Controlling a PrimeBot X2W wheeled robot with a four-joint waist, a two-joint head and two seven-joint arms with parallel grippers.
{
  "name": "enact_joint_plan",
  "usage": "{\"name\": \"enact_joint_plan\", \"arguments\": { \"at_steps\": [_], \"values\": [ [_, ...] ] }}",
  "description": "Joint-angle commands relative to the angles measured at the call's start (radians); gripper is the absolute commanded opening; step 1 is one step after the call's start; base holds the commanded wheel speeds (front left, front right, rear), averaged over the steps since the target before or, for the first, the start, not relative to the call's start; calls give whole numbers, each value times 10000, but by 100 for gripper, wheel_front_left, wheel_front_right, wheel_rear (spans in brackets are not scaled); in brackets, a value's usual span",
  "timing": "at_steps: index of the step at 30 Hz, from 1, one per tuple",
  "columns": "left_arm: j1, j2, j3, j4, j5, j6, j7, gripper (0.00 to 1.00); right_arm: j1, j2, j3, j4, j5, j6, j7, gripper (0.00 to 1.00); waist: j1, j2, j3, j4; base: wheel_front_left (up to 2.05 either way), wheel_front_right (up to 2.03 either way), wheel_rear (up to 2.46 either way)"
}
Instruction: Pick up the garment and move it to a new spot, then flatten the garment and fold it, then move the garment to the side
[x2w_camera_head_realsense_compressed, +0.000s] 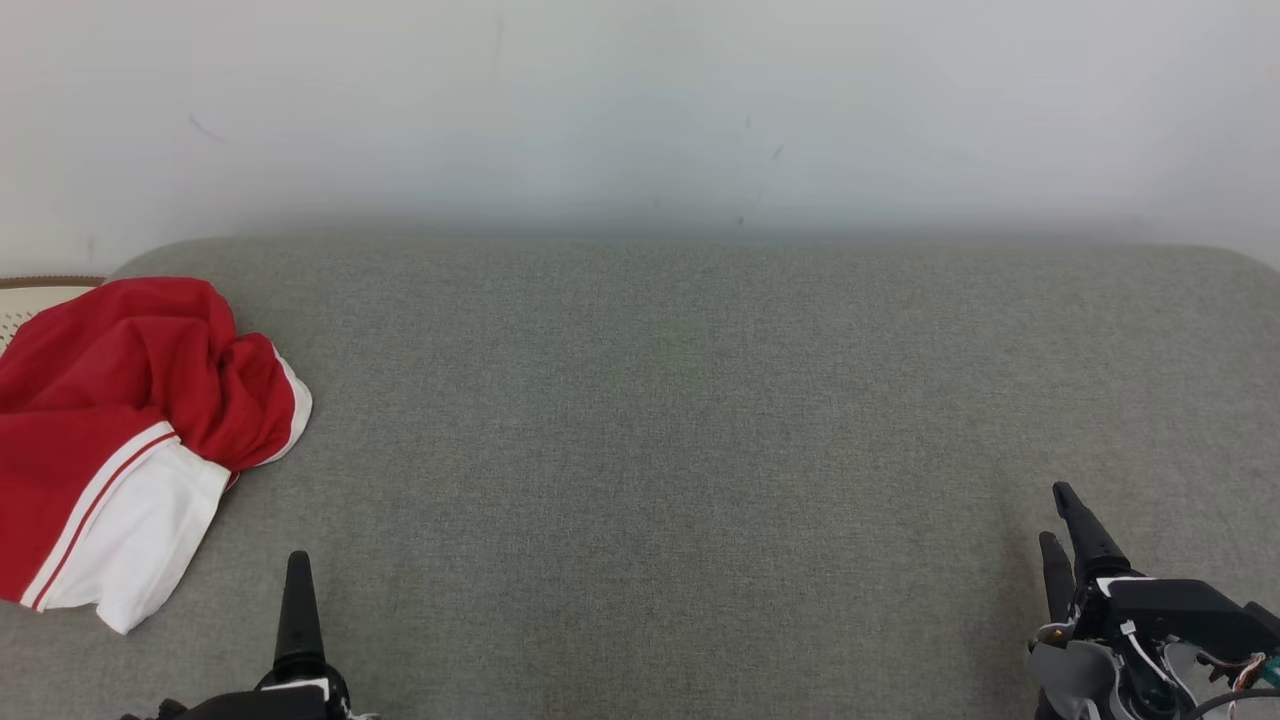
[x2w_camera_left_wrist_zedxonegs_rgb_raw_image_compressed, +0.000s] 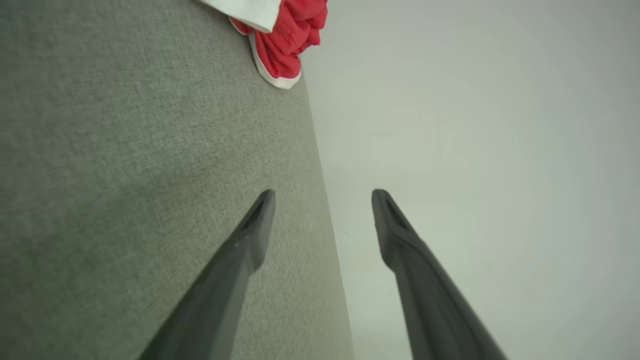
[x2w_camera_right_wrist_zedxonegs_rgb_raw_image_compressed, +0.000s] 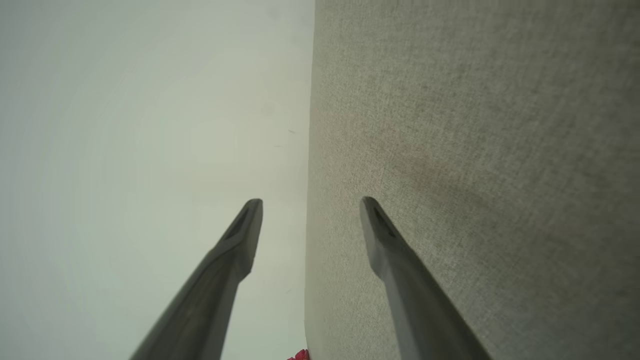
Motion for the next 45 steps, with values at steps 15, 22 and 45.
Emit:
{"name": "enact_joint_plan", "arguments": {
  "at_steps": [15,22,45],
  "values": [
    [462,10,89,-1317,3181,358,-210,100,565,48,848,-1338,-2418,2,-1008,100,-1,0,-4,3,0,0,0],
    [773,16,93,-1768,4503,494,-262,100,860,85,1190,-1765,-3610,2,-1392,100,-1,0,-21,3,0,0,0],
    [1472,410,-32,-2620,8457,1175,-427,100,1650,202,2316,-3067,-7655,4,-2332,100,-2,0,-101,16,0,0,0]
  ]
}}
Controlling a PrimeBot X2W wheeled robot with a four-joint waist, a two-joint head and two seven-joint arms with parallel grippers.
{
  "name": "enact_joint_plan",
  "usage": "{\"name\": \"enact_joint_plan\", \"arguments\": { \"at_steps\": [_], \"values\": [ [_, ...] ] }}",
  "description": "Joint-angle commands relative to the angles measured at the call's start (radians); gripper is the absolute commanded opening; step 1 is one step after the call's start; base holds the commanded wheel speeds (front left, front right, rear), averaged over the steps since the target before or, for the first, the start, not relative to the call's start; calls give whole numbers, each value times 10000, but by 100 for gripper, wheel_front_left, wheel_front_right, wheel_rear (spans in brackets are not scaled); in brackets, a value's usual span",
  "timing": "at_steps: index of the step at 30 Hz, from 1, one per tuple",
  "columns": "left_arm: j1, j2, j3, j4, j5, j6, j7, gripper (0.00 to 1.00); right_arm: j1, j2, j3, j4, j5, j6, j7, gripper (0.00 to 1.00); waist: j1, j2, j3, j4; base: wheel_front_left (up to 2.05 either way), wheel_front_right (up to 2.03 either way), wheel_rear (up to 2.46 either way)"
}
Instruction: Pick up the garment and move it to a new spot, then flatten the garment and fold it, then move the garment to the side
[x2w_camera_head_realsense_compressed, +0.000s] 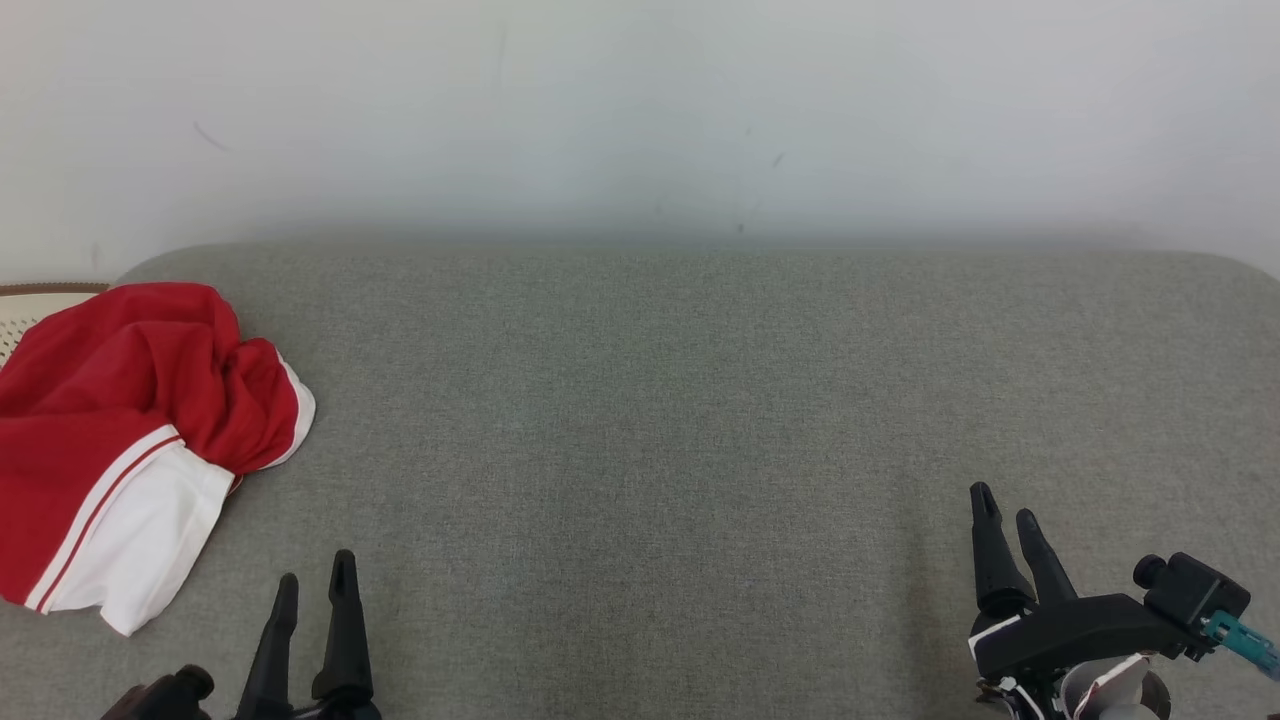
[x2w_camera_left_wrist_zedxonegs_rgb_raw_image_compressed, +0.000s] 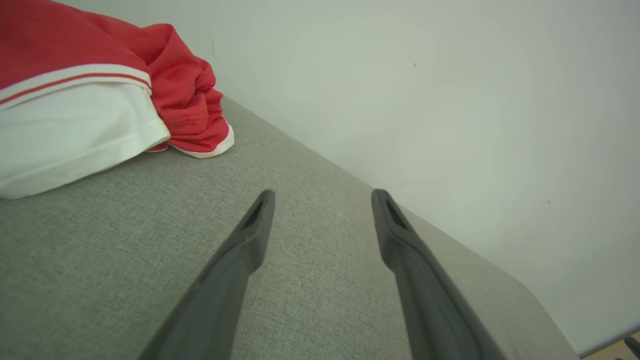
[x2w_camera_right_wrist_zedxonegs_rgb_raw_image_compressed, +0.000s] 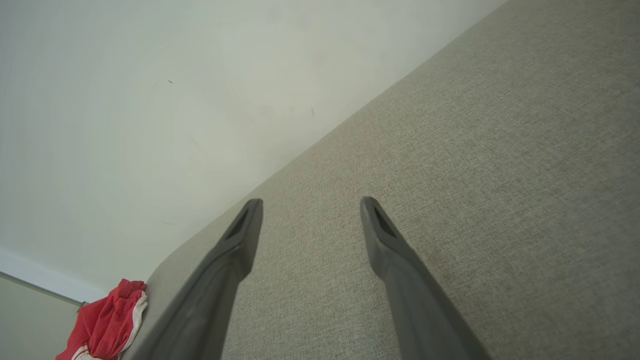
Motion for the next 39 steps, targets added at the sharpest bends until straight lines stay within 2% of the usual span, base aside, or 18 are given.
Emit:
{"name": "enact_joint_plan", "arguments": {
  "at_steps": [1,9,22,39],
  "values": [
    [114,99,-26,-202,450,71,-69,100,35,-10,138,-262,-439,4,-120,100,0,0,-3,-2,0,0,0],
    [278,268,-133,-501,1580,300,-9,100,282,24,516,-904,-1698,4,-198,100,0,0,-22,-1,0,0,0],
    [550,388,-192,-960,2789,565,52,100,689,76,971,-1675,-3244,5,-288,100,-1,0,-67,-4,0,0,0],
    [990,563,-151,-1506,4043,870,-3,100,1295,137,1361,-2543,-4677,6,-481,100,-1,0,-127,16,0,0,0]
  ]
}}
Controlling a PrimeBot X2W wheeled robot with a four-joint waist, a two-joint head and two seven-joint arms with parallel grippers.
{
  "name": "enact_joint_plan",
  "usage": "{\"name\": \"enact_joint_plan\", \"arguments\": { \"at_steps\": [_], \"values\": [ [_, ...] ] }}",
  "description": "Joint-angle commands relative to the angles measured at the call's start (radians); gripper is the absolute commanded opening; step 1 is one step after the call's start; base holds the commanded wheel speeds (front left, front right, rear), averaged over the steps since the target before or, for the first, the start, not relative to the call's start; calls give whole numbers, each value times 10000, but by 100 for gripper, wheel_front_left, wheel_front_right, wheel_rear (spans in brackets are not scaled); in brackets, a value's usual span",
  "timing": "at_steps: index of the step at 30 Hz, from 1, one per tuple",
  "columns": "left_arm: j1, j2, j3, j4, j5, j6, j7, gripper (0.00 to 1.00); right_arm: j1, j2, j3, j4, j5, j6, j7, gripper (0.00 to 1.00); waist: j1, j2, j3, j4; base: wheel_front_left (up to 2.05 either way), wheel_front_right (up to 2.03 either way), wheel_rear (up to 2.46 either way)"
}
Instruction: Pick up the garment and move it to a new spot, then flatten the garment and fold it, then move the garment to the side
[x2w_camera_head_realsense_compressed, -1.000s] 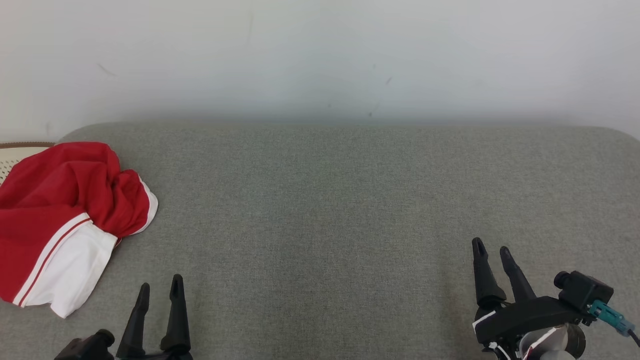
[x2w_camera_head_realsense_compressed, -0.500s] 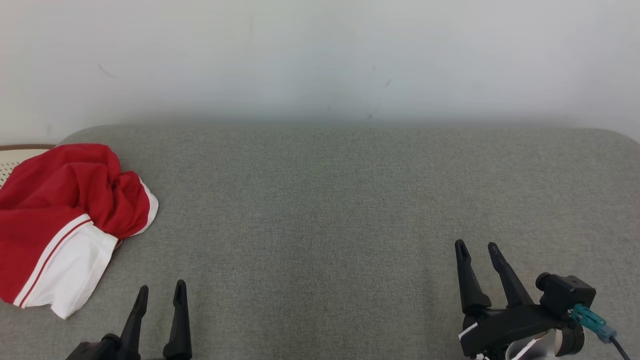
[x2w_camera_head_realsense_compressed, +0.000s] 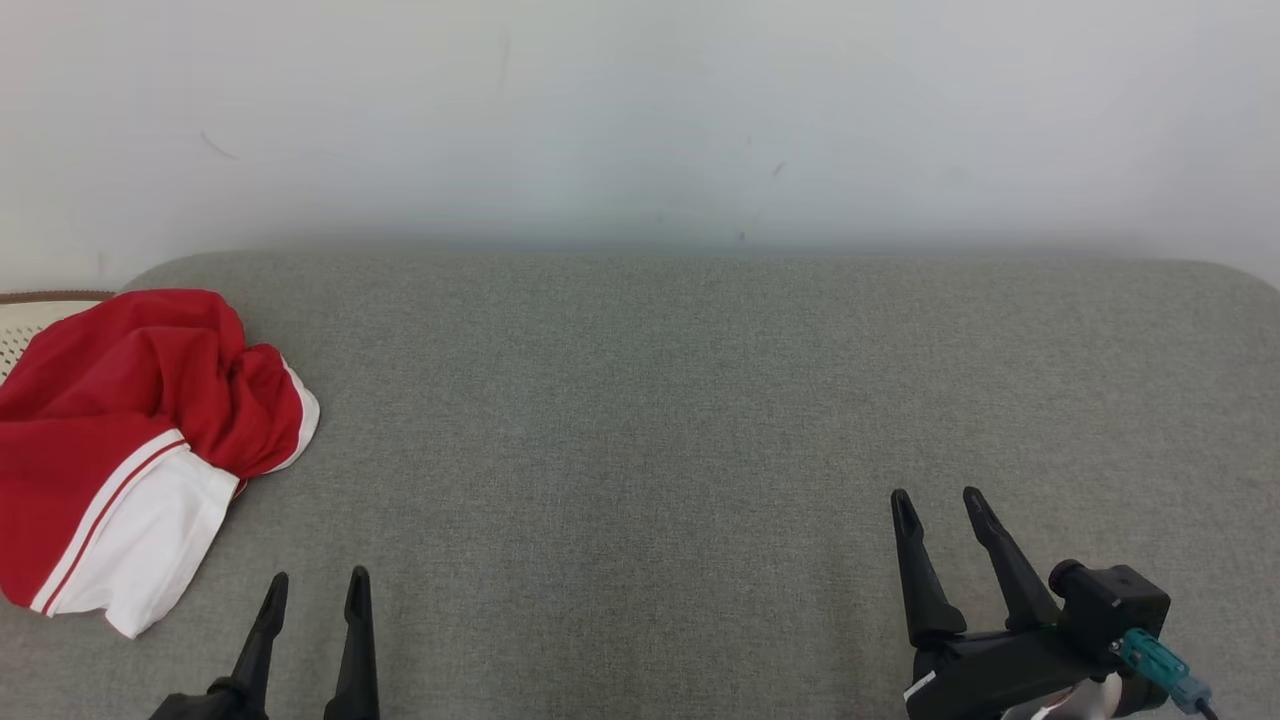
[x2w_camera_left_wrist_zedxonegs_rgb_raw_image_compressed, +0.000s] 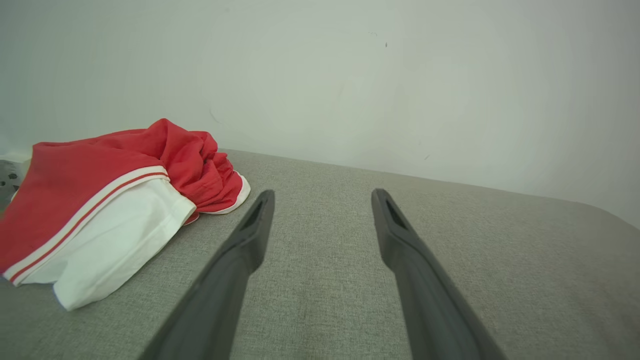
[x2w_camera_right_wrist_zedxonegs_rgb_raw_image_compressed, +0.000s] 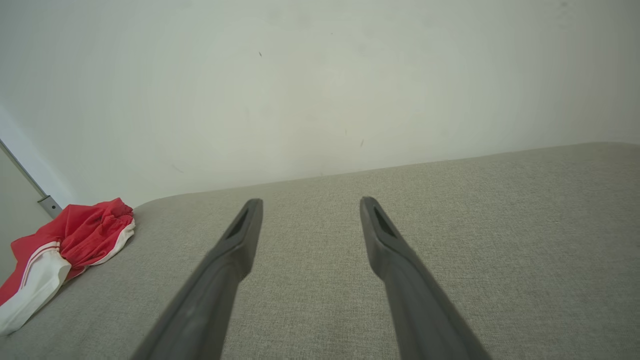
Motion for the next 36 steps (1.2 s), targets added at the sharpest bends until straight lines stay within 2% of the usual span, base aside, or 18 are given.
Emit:
{"name": "enact_joint_plan", "arguments": {
  "at_steps": [1,9,22,36],
  "values": [
    [202,106,43,-142,193,25,-61,100,181,11,42,-163,-204,6,-75,100,0,0,-8,1,0,0,0],
    [427,144,99,-448,658,176,66,100,420,40,36,-533,-659,7,-128,100,0,0,-44,-6,0,0,0],
    [631,231,11,-879,1099,76,251,100,915,82,-200,-1071,-1060,7,-211,100,0,0,-83,-32,0,0,0],
    [620,273,-21,-961,826,96,340,100,931,78,-409,-951,-644,7,-82,100,0,0,-65,-84,0,0,0]
  ]
}}
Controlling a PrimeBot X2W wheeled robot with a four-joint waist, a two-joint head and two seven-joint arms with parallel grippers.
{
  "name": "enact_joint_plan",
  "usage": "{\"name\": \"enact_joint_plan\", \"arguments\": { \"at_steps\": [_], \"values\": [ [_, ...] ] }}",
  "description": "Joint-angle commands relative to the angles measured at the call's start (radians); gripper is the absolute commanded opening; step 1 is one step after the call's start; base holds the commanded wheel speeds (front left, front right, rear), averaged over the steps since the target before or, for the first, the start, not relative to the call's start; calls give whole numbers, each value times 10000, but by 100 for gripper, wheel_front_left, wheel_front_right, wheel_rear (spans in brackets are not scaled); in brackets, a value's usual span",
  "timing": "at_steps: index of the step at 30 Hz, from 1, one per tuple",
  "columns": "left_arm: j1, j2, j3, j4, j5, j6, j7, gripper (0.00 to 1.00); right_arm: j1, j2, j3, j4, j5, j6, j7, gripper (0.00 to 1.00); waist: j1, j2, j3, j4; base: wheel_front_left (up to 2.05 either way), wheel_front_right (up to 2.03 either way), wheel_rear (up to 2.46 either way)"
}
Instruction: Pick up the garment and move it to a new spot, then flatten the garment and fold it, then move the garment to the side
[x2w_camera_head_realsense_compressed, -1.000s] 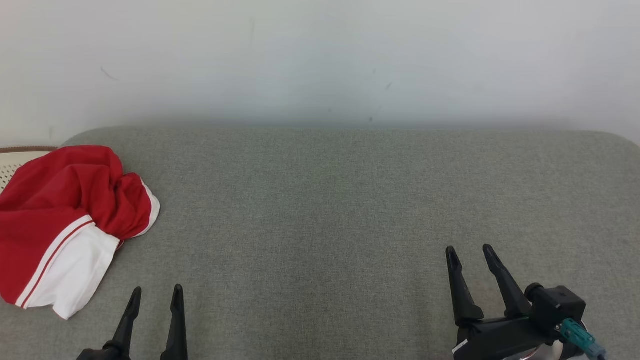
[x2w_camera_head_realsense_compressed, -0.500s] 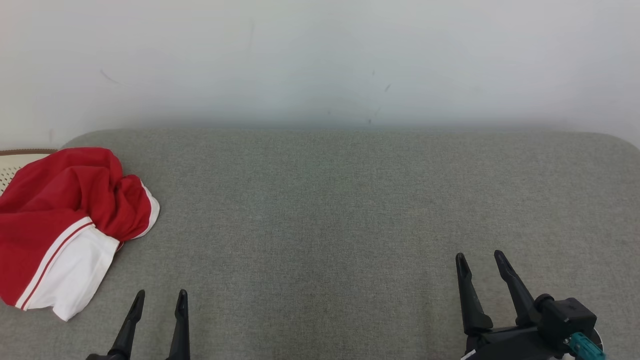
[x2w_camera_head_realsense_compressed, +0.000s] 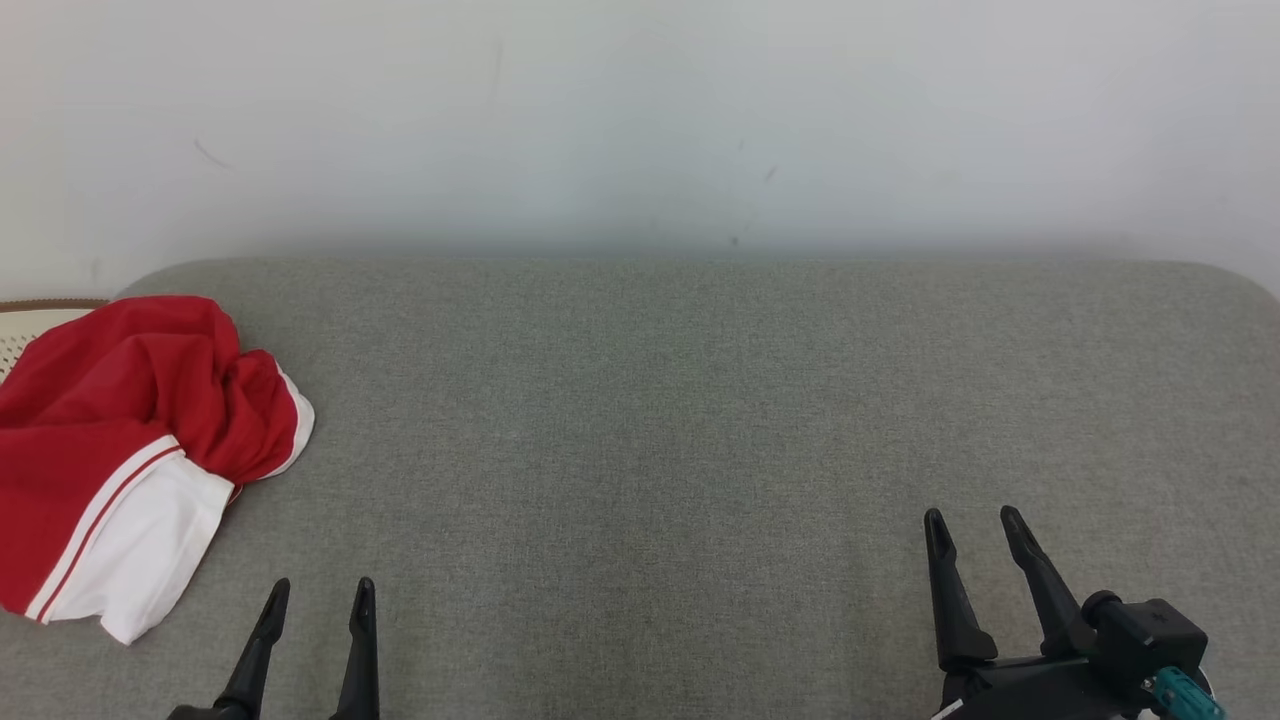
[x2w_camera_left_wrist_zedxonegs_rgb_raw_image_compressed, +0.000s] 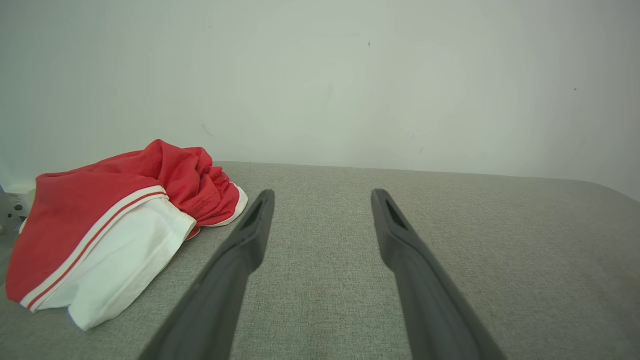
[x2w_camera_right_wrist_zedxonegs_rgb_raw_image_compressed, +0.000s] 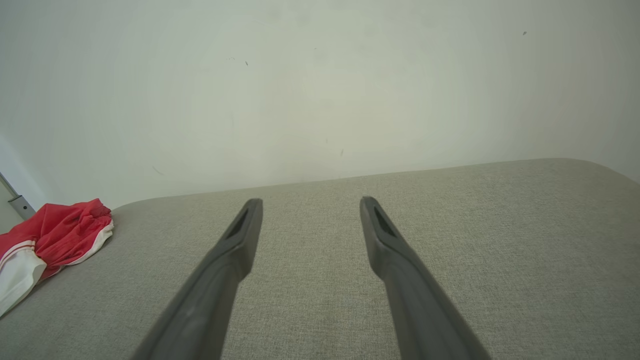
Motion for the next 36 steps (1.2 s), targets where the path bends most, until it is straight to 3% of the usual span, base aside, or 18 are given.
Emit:
{"name": "enact_joint_plan", "arguments": {
  "at_steps": [1,36],
  "values": [
    [65,58,3,-50,-36,-3,10,100,81,13,-17,13,67,7,-10,100,0,0,9,8,0,0,0],
    [-54,210,-134,88,-198,201,-95,100,91,13,-55,108,172,7,11,100,0,0,136,265,0,0,0]
  ]
}}
